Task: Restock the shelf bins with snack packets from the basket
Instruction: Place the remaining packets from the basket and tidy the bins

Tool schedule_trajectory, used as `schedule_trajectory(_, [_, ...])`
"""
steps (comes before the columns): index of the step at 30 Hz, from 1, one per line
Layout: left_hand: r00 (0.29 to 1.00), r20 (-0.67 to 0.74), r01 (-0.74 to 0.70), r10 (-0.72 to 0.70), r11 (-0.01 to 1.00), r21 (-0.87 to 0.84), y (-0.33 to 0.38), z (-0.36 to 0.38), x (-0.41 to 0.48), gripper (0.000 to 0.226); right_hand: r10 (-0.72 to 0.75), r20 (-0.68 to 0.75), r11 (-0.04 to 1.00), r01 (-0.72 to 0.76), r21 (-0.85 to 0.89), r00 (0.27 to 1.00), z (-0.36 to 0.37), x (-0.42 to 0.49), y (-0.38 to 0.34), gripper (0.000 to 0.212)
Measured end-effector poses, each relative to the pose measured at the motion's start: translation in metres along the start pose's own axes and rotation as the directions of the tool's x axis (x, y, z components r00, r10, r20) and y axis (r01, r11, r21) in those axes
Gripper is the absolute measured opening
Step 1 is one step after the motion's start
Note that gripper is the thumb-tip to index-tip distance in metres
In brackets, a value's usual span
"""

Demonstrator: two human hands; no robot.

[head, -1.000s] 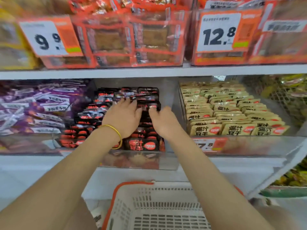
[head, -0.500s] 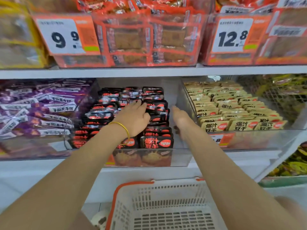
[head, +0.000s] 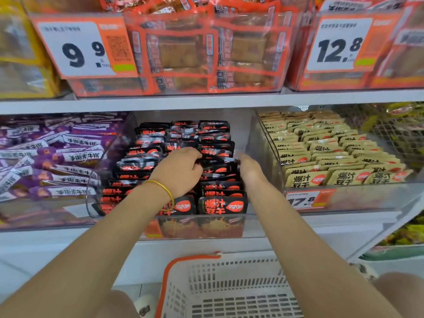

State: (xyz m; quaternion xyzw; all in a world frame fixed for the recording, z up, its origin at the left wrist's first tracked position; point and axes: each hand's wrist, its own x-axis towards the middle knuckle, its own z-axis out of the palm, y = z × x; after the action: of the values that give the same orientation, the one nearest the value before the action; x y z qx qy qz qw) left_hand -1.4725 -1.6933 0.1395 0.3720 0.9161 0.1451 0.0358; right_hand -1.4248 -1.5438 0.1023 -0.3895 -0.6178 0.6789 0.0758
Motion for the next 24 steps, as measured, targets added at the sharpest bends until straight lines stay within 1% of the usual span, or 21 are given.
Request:
schedule_trajectory(3, [0.999, -0.046, -0.001, 0.001, 1.0, -0.003, -0.001, 0.003, 0.005, 0.037, 0.079, -0.037, 0.997, -0.08, -0.013, 0.996, -0.001, 0.002, 0.002, 0.055])
schedule_trajectory(4, [0.997, -0.071, -0.002, 0.002, 1.0, -0.005, -0.002, 0.005, 0.005, 0.034, 0.099, -0.036, 0.995, -0.1, -0.018, 0.994, -0.002, 0.004, 0.003, 0.055])
schedule_trajectory(7, [0.987, -0.163, -0.006, 0.011, 1.0, 0.03, -0.005, 0.008, 0.009, 0.027, 0.138, 0.01, 0.99, -0.138, -0.013, 0.99, -0.004, 0.0, 0.004, 0.04])
schedule_trajectory(9, [0.984, -0.176, -0.006, 0.021, 0.997, 0.081, -0.006, 0.005, 0.015, 0.022, 0.158, 0.049, 0.987, -0.158, 0.001, 0.986, -0.007, -0.002, 0.008, 0.038])
schedule_trajectory(13, [0.995, -0.102, 0.005, 0.003, 0.997, 0.072, 0.0, -0.006, 0.025, 0.016, 0.106, 0.09, 0.993, -0.111, 0.051, 0.99, -0.009, -0.002, 0.018, 0.051])
schedule_trajectory(16, [0.997, -0.077, -0.005, 0.007, 0.999, 0.034, 0.003, -0.01, 0.027, 0.015, 0.078, 0.105, 0.99, -0.09, 0.108, 0.991, -0.01, -0.005, 0.016, 0.051])
schedule_trajectory(20, [0.991, -0.127, -0.044, 0.047, 0.999, 0.026, 0.004, -0.005, 0.027, 0.012, 0.029, 0.108, 0.989, -0.044, 0.143, 0.994, -0.01, -0.009, 0.013, 0.043])
schedule_trajectory(24, [0.977, -0.196, -0.078, 0.079, 0.997, 0.013, 0.007, -0.001, 0.026, 0.014, -0.024, 0.075, 0.985, 0.011, 0.174, 0.997, -0.006, -0.013, 0.008, 0.047])
